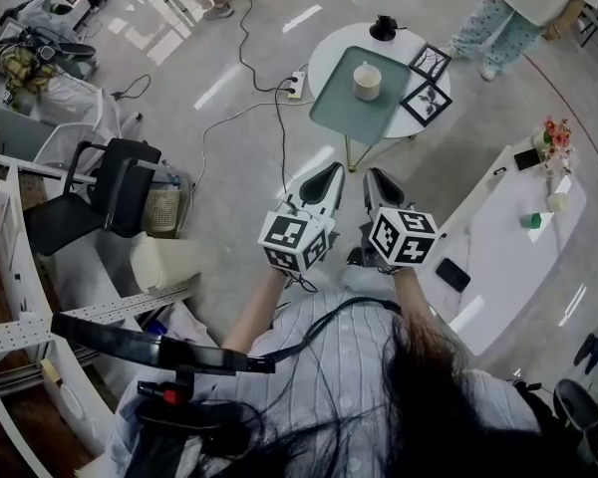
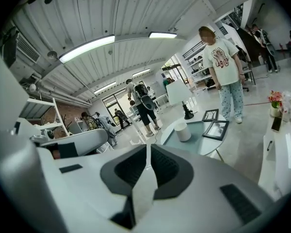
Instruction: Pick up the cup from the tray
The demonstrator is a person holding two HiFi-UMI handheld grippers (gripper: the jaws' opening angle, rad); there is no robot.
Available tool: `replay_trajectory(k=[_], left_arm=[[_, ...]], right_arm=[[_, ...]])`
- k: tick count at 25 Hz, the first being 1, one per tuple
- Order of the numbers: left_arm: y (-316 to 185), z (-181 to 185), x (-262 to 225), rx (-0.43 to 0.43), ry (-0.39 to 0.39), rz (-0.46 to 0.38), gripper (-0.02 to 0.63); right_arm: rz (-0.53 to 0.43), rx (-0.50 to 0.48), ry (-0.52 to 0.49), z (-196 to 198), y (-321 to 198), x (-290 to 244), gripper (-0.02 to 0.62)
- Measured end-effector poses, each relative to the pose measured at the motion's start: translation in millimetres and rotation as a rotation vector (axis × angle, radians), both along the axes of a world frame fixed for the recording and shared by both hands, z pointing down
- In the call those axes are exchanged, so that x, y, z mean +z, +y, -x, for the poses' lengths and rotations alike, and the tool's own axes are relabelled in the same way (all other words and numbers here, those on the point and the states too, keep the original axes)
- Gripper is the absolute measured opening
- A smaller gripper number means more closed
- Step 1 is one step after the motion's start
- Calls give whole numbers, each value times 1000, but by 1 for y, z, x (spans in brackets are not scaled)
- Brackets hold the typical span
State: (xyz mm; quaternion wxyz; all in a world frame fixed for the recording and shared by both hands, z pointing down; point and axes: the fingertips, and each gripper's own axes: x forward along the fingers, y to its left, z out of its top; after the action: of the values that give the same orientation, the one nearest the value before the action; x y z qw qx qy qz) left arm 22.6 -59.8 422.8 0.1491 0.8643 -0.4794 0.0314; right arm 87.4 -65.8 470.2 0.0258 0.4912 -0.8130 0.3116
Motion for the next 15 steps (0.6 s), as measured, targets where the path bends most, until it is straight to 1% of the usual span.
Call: replay_trajectory(k=[7,11,15], left_arm=[[-27,0,7,-11,-11,25,15],[-50,-1,12,7,-14,36,15],[-83,0,14,33,-11,28,15]], right_arm=[[14,-34,26,4,-23,7,44],[36,-44,35,7,-35,15,44],[36,-51,52,11,-60,19,46]])
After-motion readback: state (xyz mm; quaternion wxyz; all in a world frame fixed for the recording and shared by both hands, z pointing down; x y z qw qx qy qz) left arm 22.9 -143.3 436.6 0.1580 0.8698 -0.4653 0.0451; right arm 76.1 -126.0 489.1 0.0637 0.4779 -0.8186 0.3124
